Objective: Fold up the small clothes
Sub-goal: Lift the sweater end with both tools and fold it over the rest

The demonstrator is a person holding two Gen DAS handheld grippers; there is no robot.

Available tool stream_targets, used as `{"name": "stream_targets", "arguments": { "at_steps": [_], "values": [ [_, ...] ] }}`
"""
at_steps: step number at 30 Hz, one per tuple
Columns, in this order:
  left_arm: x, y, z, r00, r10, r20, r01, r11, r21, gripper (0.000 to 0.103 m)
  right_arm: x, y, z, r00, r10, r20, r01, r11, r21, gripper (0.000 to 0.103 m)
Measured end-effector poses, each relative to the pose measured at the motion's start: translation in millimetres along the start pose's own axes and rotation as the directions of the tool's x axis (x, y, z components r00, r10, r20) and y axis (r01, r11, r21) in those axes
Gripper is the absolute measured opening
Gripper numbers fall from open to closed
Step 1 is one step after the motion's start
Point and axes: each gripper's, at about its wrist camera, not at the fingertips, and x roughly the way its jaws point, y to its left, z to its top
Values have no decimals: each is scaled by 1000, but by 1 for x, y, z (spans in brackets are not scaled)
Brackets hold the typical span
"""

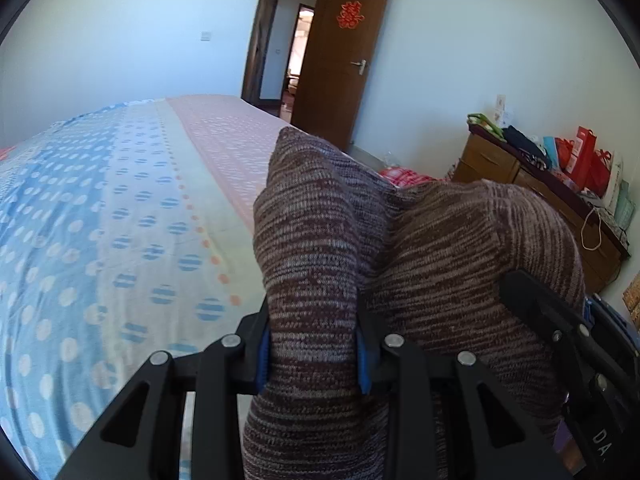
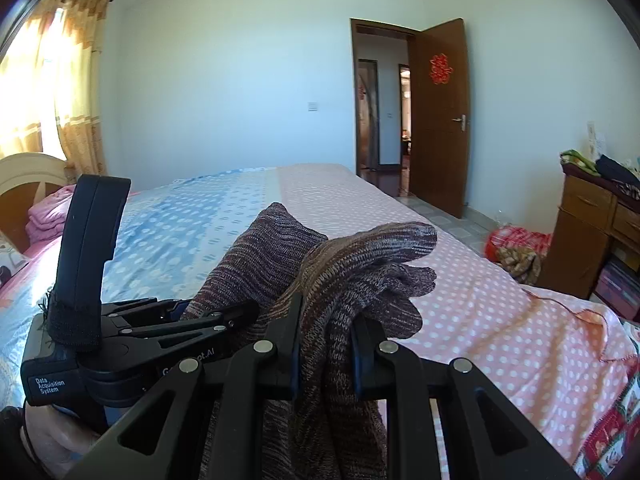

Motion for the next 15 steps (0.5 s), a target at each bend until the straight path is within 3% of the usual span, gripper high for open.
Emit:
{"name": "stream_targets", "arguments": {
  "at_steps": [8, 15],
  "values": [
    [38, -33, 11, 999, -8, -33, 10, 999, 38, 33, 23, -41, 1, 996, -82, -18, 82, 997, 2, 19],
    [82, -50, 27, 1000, 29, -10, -28, 998, 60, 33, 82, -67, 7, 982, -186, -44, 185, 982, -35, 19]
  ]
}}
